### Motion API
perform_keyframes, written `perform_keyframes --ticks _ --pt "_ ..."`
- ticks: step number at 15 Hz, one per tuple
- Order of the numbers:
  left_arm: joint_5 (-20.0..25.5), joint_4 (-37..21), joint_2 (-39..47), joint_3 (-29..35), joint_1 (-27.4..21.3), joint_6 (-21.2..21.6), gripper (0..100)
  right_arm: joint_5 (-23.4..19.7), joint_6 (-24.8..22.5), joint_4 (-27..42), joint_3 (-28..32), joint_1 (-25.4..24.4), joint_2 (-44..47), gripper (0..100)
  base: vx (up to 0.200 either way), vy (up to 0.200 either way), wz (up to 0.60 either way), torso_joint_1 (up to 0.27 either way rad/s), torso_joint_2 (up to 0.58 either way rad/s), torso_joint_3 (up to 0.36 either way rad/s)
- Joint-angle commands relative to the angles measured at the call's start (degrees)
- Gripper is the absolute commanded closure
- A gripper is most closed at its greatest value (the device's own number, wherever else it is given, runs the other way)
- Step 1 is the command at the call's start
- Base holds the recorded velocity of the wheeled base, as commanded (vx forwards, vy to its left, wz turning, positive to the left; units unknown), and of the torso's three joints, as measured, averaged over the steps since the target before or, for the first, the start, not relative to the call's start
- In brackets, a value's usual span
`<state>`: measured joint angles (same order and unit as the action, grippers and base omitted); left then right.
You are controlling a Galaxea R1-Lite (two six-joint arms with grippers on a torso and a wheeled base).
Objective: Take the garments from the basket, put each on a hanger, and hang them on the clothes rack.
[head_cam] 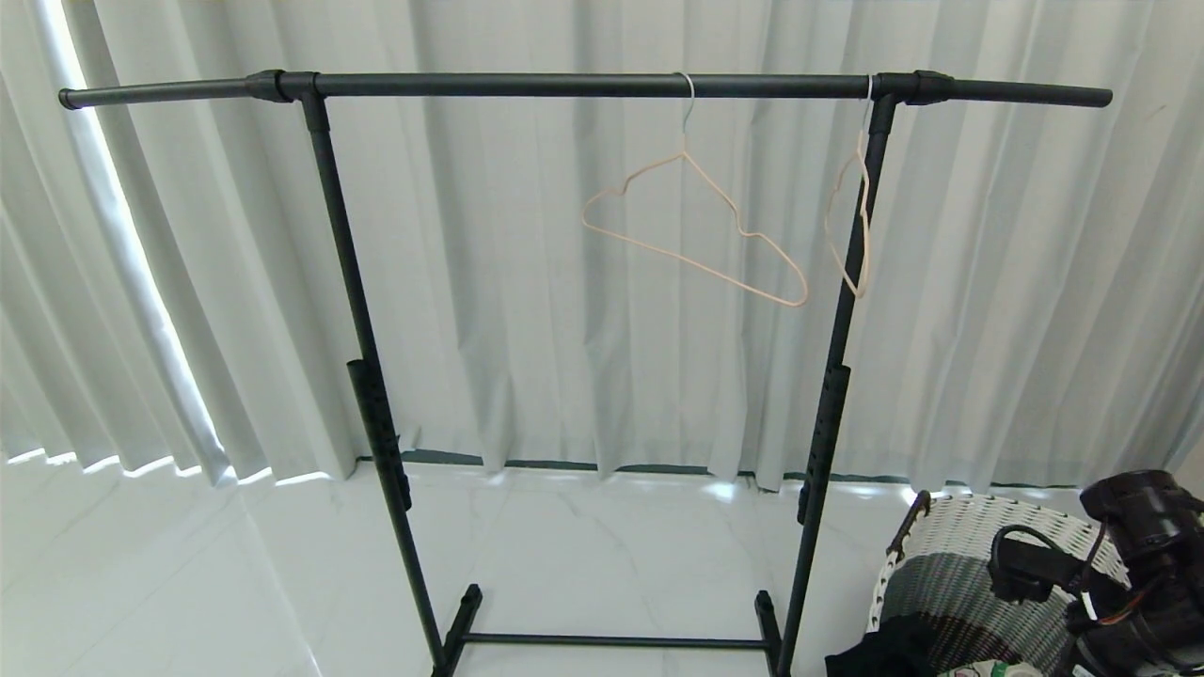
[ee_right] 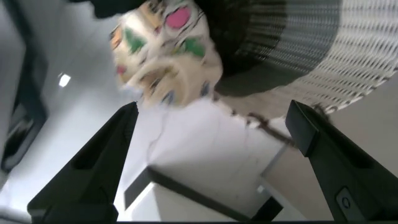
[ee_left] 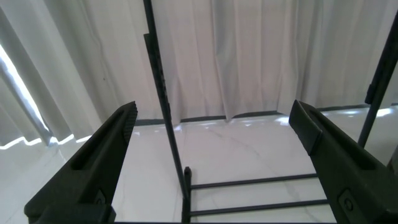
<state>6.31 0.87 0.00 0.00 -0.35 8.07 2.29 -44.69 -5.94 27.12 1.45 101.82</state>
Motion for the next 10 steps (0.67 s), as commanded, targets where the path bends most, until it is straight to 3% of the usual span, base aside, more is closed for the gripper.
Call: perform_keyframes --ticks 1,3,10 --pt "0.0 0.0 0.1 0.0 0.0 0.0 0 0.6 -0.1 -4.9 -1.4 0.3 5.8 0 0.000 0.000 0.00 0.000 0.00 0.000" --pt "0.0 0.0 0.0 0.0 0.0 0.0 0 2.5 0.0 -8.1 -1.4 0.7 8.1 0 0.000 0.000 0.00 0.000 0.00 0.000" --pt "0.0 0.0 0.0 0.0 0.0 0.0 0 2.6 -0.1 -14.0 -1.5 1.7 11.4 0 0.000 0.000 0.00 0.000 0.00 0.000"
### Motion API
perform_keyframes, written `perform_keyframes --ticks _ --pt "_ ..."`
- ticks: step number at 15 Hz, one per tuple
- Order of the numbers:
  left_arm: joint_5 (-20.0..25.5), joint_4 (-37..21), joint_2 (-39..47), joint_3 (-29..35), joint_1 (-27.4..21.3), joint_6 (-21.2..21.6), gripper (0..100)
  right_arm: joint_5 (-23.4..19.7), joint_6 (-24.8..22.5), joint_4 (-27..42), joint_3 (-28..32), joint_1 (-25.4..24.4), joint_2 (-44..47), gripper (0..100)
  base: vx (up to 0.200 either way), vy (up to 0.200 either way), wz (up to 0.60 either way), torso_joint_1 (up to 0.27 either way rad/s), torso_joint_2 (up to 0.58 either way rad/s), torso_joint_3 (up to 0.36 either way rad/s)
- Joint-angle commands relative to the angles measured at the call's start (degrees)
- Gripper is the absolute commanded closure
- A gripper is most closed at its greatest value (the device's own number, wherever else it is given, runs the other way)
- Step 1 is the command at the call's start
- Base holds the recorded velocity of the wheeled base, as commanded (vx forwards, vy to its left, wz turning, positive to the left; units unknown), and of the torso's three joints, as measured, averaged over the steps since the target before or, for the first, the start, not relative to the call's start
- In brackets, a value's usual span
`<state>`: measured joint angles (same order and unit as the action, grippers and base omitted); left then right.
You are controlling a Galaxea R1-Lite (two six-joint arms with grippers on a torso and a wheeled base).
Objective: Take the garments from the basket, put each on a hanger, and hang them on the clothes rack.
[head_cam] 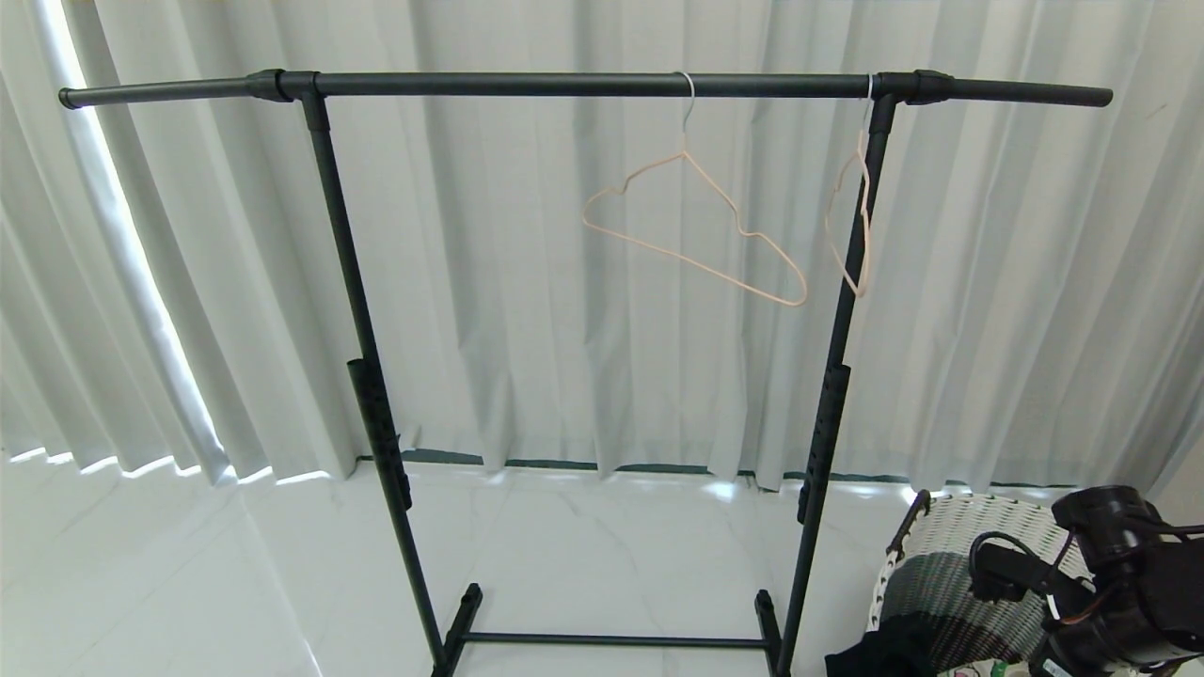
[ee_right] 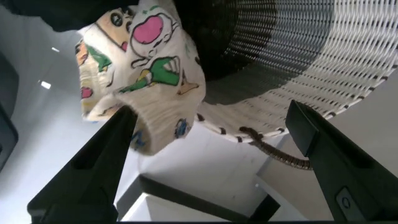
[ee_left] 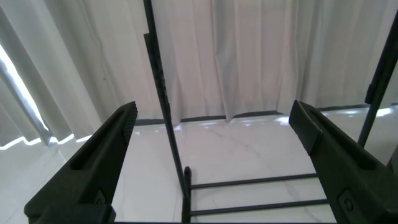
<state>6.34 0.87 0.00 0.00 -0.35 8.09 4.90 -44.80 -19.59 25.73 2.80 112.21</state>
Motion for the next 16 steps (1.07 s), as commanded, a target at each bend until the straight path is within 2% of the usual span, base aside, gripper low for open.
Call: perform_keyframes --ticks 1,3,5,6,10,12,13,14,15,16 --pt "0.0 0.0 0.0 0.0 0.0 0.0 0 0.0 -0.1 -1.2 -0.1 0.9 1.2 0 0.000 0.000 0.00 0.000 0.00 0.000" --pt "0.0 0.0 0.0 0.0 0.0 0.1 0 -0.1 -0.1 -2.8 -0.2 1.3 2.1 0 0.000 0.000 0.00 0.000 0.00 0.000" --pt "0.0 0.0 0.0 0.0 0.0 0.1 0 -0.2 -0.1 -7.4 -1.1 1.8 4.1 0 0.000 0.000 0.00 0.000 0.00 0.000" --pt "0.0 0.0 0.0 0.0 0.0 0.2 0 -0.2 0.0 -9.6 -1.9 1.9 4.8 100 0.000 0.000 0.00 0.000 0.00 0.000" --pt "0.0 0.0 0.0 0.0 0.0 0.2 0 -0.2 0.0 -14.3 -5.7 1.9 3.5 100 0.000 0.000 0.00 0.000 0.00 0.000" --pt "0.0 0.0 0.0 0.0 0.0 0.2 0 -0.3 0.2 -14.2 -7.1 2.0 -1.8 100 0.000 0.000 0.00 0.000 0.00 0.000" --pt "0.0 0.0 0.0 0.0 0.0 0.3 0 -0.7 0.2 -11.2 -7.5 3.3 -8.8 100 0.000 0.000 0.00 0.000 0.00 0.000" --pt "0.0 0.0 0.0 0.0 0.0 0.4 0 -1.0 0.3 -9.1 -7.5 3.7 -11.4 100 0.000 0.000 0.00 0.000 0.00 0.000" --pt "0.0 0.0 0.0 0.0 0.0 0.6 0 -4.2 0.3 -2.4 -6.6 5.1 -19.1 100 0.000 0.000 0.00 0.000 0.00 0.000" --pt "0.0 0.0 0.0 0.0 0.0 0.5 0 -5.6 0.3 4.1 -4.7 5.6 -24.8 100 0.000 0.000 0.00 0.000 0.00 0.000"
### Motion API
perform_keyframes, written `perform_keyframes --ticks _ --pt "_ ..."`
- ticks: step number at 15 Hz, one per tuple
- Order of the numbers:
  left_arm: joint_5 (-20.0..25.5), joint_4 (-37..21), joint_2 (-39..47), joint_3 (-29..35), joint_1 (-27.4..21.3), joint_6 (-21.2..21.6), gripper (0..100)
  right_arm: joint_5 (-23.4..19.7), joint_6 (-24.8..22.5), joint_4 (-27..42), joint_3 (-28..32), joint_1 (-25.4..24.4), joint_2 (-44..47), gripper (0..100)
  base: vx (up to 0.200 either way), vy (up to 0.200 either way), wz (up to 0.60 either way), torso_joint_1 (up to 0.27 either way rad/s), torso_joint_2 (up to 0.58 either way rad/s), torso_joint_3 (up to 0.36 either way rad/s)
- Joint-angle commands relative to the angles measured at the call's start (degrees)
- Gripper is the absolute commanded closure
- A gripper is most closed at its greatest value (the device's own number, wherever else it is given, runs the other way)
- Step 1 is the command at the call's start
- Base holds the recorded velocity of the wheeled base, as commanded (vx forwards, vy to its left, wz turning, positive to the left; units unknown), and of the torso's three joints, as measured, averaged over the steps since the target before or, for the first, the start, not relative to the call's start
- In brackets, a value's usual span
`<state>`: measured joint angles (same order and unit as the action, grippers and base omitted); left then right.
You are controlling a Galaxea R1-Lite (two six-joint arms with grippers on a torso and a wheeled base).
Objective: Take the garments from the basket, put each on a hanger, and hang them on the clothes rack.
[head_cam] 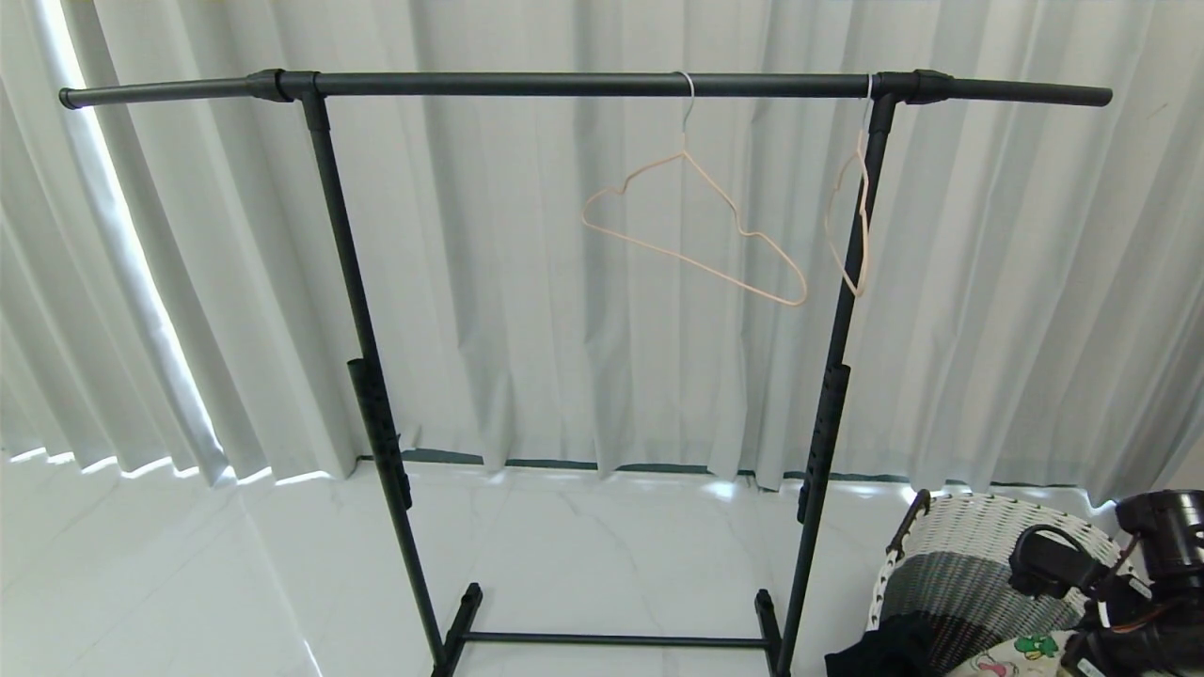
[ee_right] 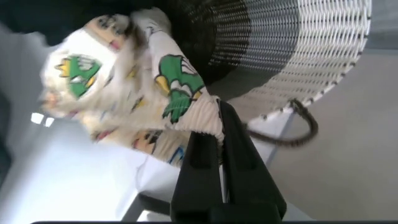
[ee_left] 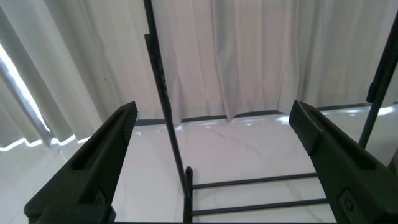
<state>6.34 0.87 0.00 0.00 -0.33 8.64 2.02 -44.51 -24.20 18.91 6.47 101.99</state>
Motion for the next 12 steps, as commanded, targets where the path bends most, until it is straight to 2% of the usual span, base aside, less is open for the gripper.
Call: perform_keyframes --ticks 1,2,3,4,6,7,9,12 --pt "0.0 0.0 0.0 0.0 0.0 0.0 0 -3.3 0.0 13.2 3.5 2.1 -18.2 100 0.000 0.000 0.00 0.000 0.00 0.000" --pt "0.0 0.0 0.0 0.0 0.0 -0.1 0 -5.2 0.0 25.8 8.3 2.1 -26.8 100 0.000 0.000 0.00 0.000 0.00 0.000" --pt "0.0 0.0 0.0 0.0 0.0 -0.1 0 -6.7 0.0 35.4 12.8 2.1 -31.8 100 0.000 0.000 0.00 0.000 0.00 0.000" --pt "0.0 0.0 0.0 0.0 0.0 -0.3 0 -8.6 -0.1 48.4 19.5 2.0 -37.7 100 0.000 0.000 0.00 0.000 0.00 0.000" --pt "0.0 0.0 0.0 0.0 0.0 -0.6 0 -11.5 -0.5 62.9 28.3 1.4 -44.4 100 0.000 0.000 0.00 0.000 0.00 0.000" --pt "0.0 0.0 0.0 0.0 0.0 -0.6 0 -12.0 -0.6 66.8 31.1 0.7 -46.6 100 0.000 0.000 0.00 0.000 0.00 0.000" --pt "0.0 0.0 0.0 0.0 0.0 -0.5 0 -12.0 -0.6 68.7 33.0 -0.8 -49.5 100 0.000 0.000 0.00 0.000 0.00 0.000" --pt "0.0 0.0 0.0 0.0 0.0 -0.5 0 -12.0 -0.6 68.7 34.8 -2.5 -50.7 100 -0.200 0.000 0.00 0.001 0.00 0.005"
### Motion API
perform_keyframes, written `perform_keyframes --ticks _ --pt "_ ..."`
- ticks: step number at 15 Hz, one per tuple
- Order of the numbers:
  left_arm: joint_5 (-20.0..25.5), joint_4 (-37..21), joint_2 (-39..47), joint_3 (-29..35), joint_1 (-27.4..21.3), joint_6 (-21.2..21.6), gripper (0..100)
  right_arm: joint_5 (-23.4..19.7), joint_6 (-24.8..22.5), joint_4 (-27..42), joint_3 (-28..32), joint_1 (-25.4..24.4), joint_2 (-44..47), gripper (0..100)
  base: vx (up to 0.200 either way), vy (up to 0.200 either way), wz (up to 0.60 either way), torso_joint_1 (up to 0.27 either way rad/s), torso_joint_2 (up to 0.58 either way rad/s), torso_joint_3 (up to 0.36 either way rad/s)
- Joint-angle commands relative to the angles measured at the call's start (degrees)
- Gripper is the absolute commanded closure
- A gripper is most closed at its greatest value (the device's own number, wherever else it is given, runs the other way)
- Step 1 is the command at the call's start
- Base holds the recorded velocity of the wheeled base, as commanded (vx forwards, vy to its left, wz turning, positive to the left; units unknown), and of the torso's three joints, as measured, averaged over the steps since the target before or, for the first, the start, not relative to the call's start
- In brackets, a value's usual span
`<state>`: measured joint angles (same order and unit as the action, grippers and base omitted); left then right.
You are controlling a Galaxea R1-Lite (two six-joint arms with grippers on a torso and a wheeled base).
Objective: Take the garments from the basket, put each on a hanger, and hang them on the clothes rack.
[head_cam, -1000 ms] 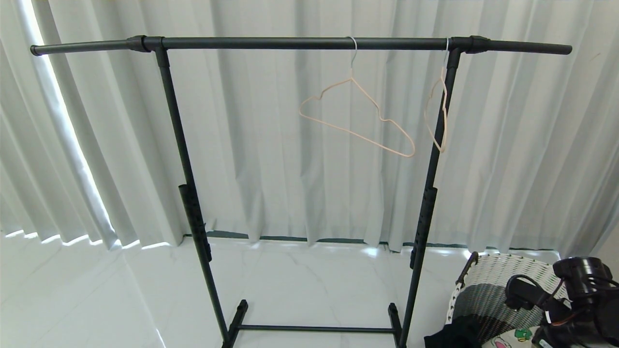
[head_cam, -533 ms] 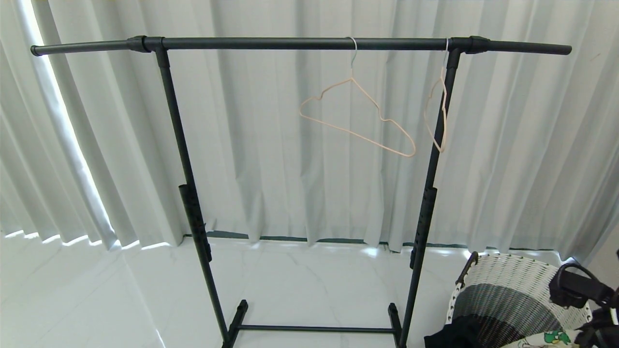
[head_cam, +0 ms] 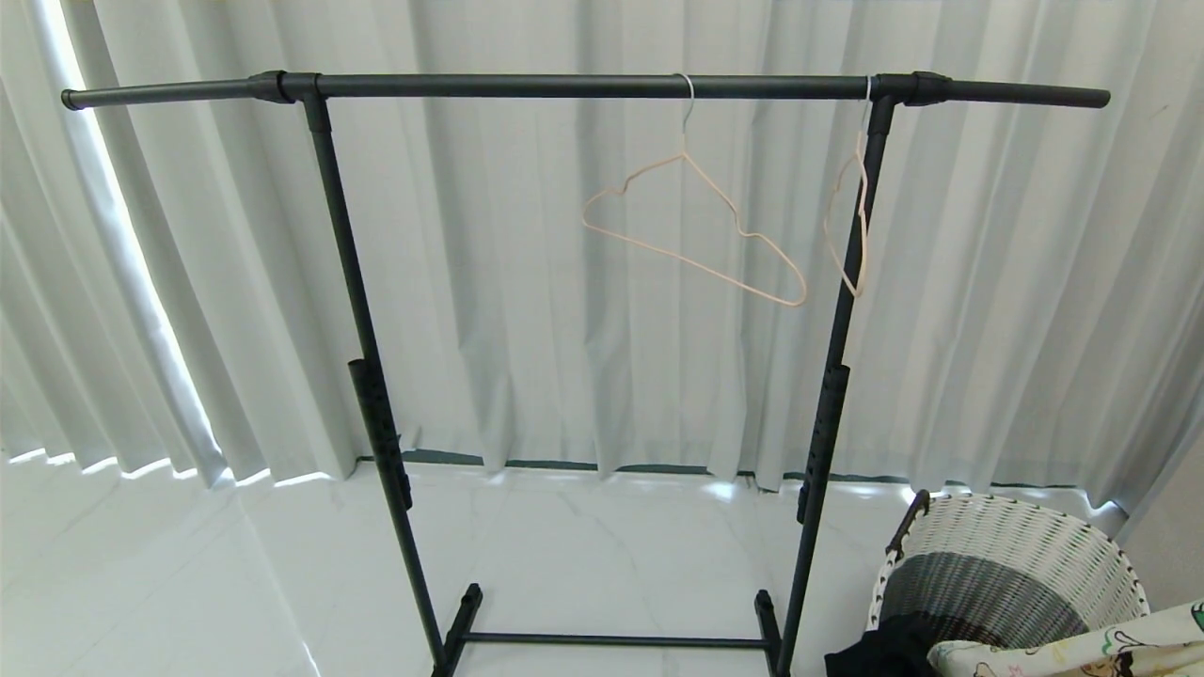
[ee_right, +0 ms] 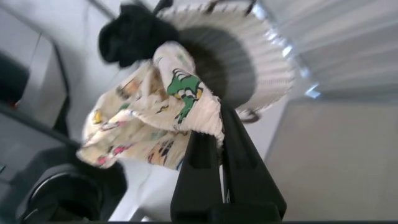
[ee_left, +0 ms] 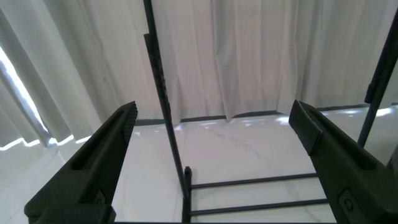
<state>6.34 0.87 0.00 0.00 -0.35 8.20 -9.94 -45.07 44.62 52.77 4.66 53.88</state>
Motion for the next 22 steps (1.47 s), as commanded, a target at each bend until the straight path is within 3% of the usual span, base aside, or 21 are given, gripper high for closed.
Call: perform_keyframes --ticks 1,11,15,18,22 --pt "0.0 0.0 0.0 0.0 0.0 0.0 0 0.0 0.0 -0.1 1.7 -2.3 -2.6 100 -0.200 0.000 0.00 0.007 0.00 0.007" --pt "-0.1 0.0 0.0 0.0 0.0 -0.6 0 -0.7 1.6 -0.4 7.3 -14.0 7.4 100 -0.200 0.000 0.00 0.003 0.00 0.004" --pt "0.0 0.0 0.0 0.0 0.0 0.2 0 -5.5 10.1 -0.4 11.9 -17.4 11.6 100 -0.050 0.000 0.00 0.001 0.00 0.001" --pt "0.0 0.0 0.0 0.0 0.0 0.3 0 -9.3 17.3 -0.5 14.4 -22.7 13.5 100 0.000 0.000 0.00 0.000 0.00 0.000" --pt "0.0 0.0 0.0 0.0 -0.1 0.7 0 -10.5 26.3 -9.5 13.9 -32.3 22.8 100 0.000 0.000 0.00 0.000 0.00 0.000"
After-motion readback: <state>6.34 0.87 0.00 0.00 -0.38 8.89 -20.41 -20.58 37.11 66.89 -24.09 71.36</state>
